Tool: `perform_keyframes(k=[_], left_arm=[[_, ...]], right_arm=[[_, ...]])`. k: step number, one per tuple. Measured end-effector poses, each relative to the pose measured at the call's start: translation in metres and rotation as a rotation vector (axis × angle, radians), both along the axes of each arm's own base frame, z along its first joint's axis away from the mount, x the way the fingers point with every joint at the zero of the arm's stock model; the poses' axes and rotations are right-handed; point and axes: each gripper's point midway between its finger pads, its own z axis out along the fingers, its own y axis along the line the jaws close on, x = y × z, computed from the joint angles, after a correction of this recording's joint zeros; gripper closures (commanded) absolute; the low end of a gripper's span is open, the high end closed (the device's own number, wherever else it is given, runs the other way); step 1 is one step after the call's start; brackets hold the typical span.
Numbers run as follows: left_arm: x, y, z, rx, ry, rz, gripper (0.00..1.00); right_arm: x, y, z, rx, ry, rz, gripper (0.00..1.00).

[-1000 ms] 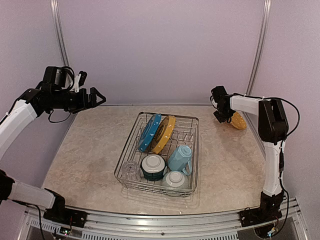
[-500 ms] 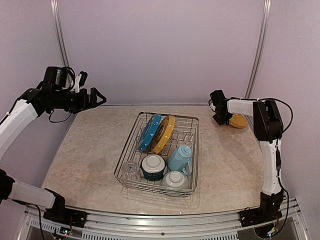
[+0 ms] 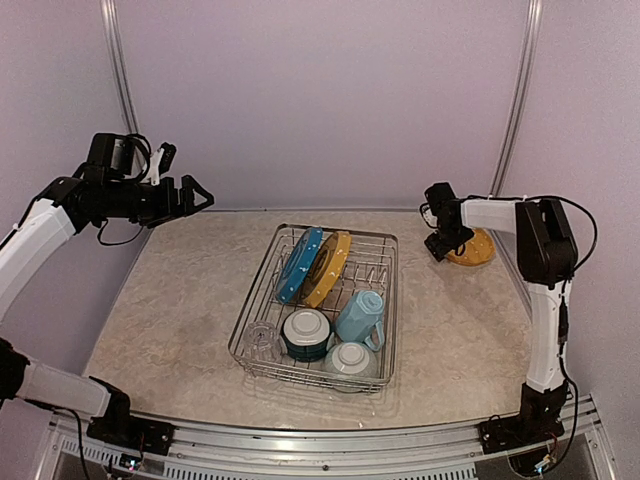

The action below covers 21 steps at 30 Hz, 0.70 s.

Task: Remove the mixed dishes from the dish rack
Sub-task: Place the plate in the corner of the board, then grab the plate from the dish rack.

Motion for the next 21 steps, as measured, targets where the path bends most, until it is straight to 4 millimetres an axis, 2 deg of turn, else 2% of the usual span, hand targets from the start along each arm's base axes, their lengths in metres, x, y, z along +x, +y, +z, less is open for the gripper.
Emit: perform_keyframes(k=[8,18,21], left_arm=[[0.0,0.0,0.001,-0.001,-0.001,-0.001,0.01],[0.0,0.002,0.001,-0.004,0.0,0.002,0.01],[0.001,0.003,0.001,-0.004,0.0,0.006,0.01]], right_arm=[[-0.022,0.014,0.048,0.216,-0.098,-0.069,0.14],[-0.072,0.034,0.078,0.534,-0.14,-0.174,0.0],[-0.098,0.037,0.087,0.629,-0.171,-0.171,0.0]])
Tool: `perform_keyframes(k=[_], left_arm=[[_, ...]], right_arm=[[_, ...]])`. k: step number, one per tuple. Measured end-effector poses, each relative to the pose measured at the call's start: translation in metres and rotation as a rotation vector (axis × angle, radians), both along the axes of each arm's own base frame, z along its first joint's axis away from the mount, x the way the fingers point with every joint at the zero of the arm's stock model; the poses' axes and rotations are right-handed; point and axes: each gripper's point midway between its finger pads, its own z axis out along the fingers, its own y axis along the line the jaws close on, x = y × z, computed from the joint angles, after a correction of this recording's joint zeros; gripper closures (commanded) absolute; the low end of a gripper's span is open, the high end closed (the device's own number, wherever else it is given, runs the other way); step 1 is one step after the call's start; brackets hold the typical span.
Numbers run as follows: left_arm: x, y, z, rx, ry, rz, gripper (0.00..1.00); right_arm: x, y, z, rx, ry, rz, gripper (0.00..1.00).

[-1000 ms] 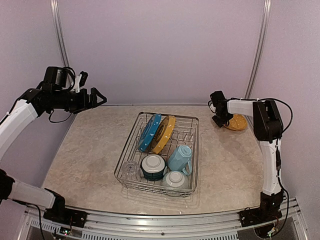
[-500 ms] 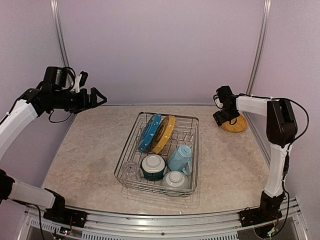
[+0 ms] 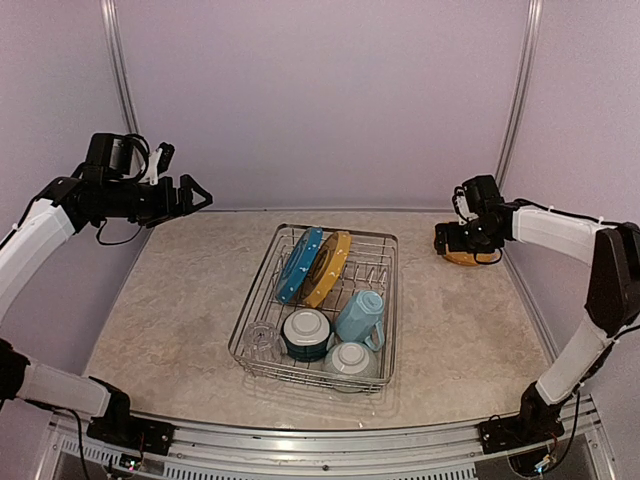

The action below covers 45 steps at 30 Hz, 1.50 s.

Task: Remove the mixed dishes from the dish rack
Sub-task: Grab the plate from the dish rack.

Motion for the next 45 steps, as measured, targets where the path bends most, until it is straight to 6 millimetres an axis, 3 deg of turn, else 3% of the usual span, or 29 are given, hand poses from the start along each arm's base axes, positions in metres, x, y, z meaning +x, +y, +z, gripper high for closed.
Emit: perform_keyframes(k=[4,8,15,21,28,33,42,45], left_arm=[[0.0,0.0,0.0,-0.002,0.001,-0.003,0.01],[0.0,0.0,0.0,-0.003,0.001,-0.003,0.01],[0.0,0.0,0.0,-0.009,0.003,-0.005,0.01],[-0.001,0.0,0.001,-0.01,0.004,-0.005,0.01],[-0.002,0.001,0.003,-0.012,-0.004,-0.004,0.01],[-0.003,0.001,0.005,-0.014,-0.007,-0.005,0.01],[-0.003,0.002,0.005,-0.01,-0.009,0.001,0.01],[-0.003,0.002,0.006,-0.01,-0.013,0.003,0.01]], right_arm=[[-0.022,0.018,0.025,0.175,-0.08,0.043,0.0],[-0.023,0.048,0.053,0.363,-0.16,0.132,0.0],[-0.035,0.093,0.078,0.59,-0.19,0.221,0.0],[-0.041,0.158,0.094,0.713,-0.168,0.318,0.0],[-0.052,0.218,0.076,0.839,-0.086,0.381,0.04],[-0.063,0.249,0.065,0.899,-0.034,0.411,0.13],[-0.062,0.274,0.061,1.054,0.022,0.412,0.27],[-0.061,0.277,0.051,1.06,0.049,0.396,0.37]])
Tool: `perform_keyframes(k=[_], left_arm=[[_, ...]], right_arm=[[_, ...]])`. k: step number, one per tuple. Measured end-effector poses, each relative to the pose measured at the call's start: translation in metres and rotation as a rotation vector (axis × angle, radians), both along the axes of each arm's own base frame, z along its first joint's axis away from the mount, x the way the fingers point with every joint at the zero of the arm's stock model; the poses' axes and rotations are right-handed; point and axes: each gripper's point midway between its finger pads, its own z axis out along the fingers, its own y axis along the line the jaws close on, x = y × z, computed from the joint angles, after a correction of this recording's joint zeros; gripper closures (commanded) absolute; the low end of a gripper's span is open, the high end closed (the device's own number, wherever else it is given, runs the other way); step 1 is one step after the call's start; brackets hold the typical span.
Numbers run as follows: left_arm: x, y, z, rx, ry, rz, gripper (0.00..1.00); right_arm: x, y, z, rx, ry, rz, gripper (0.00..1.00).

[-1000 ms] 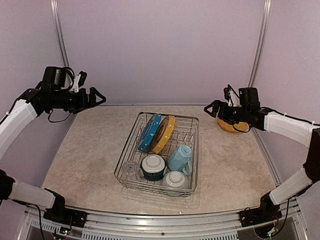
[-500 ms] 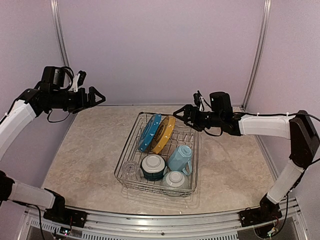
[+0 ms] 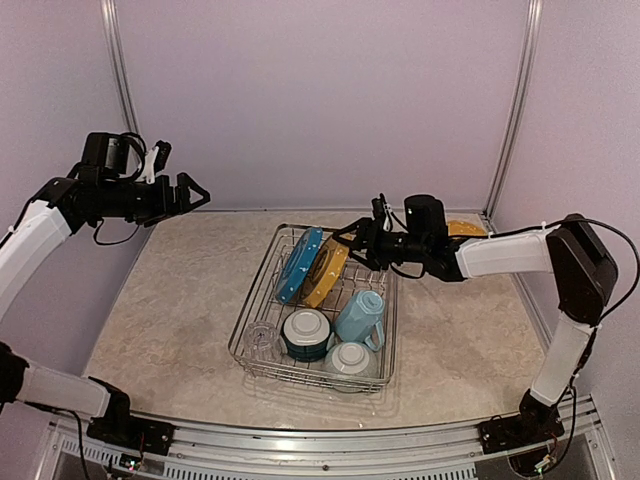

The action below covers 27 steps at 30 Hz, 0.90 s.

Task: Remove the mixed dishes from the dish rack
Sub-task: Grab the plate from the dish rack.

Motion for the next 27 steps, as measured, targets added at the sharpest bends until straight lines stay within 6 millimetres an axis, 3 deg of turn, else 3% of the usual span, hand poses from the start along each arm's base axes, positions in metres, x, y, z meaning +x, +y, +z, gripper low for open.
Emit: perform_keyframes(k=[4,13,18,23,27], left_arm=[[-0.0005,0.0001,0.0009,-0.001,-0.003,0.0,0.01],[-0.0002,0.0006,0.0007,0.001,-0.003,0.003,0.01],[0.0003,0.0004,-0.0003,0.002,0.0,0.003,0.01],[0.0011,0.0007,-0.0013,0.002,0.003,0.004,0.01],[0.0035,0.0002,-0.0055,0.003,0.016,0.003,0.01]], right_arm=[[-0.0012,0.0048,0.0,0.028,0.012,0.015,0.55],[-0.006,0.0093,0.0021,0.113,0.049,0.03,0.69],[-0.0062,0.0094,0.0025,0.12,0.058,0.028,0.73],[-0.0063,0.0093,0.0021,0.123,0.066,0.026,0.66],[-0.0062,0.0095,0.0036,0.136,0.079,0.023,0.7]])
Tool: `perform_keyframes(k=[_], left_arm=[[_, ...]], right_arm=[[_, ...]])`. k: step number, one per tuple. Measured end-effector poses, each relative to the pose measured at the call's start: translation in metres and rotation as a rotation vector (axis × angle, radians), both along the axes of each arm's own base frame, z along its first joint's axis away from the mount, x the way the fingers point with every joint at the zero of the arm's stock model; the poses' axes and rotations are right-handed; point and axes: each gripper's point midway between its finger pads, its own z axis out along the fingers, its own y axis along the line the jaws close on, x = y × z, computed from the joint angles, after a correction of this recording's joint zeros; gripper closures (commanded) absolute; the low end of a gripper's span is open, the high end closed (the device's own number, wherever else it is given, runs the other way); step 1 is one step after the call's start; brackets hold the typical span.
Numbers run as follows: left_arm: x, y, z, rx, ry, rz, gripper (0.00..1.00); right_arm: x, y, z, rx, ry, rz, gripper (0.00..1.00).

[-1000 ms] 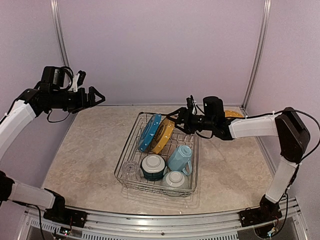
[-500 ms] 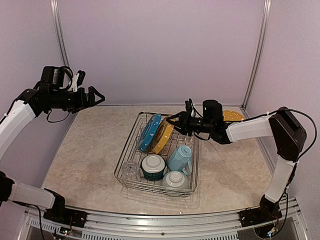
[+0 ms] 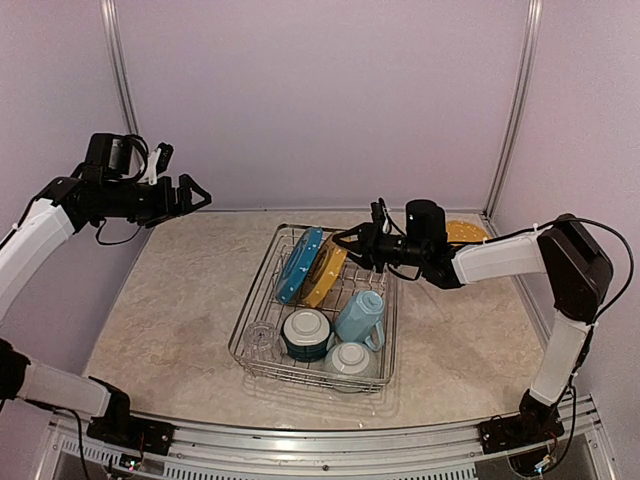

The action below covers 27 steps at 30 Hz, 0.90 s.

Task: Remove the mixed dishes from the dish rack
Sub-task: Grab the plate from the dish rack.

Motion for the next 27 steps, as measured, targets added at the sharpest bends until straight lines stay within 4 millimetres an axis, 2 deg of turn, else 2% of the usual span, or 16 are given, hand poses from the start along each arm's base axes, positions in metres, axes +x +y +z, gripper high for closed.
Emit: perform_keyframes(k=[5,7,9,27], left_arm=[[0.001,0.0,-0.001,0.0,0.002,0.001,0.01],[0.001,0.0,-0.001,0.0,0.003,0.001,0.01],[0.001,0.001,-0.001,0.0,0.002,0.002,0.01],[0.0,0.0,0.0,-0.004,0.003,-0.004,0.01]], right_arm=[[0.001,0.0,-0.004,-0.002,0.024,-0.006,0.8],[0.001,0.0,-0.006,-0.006,0.027,-0.007,0.87],[0.002,0.0,-0.005,0.0,0.036,-0.009,0.99],[-0.005,0.004,0.009,0.138,0.139,0.001,1.0]])
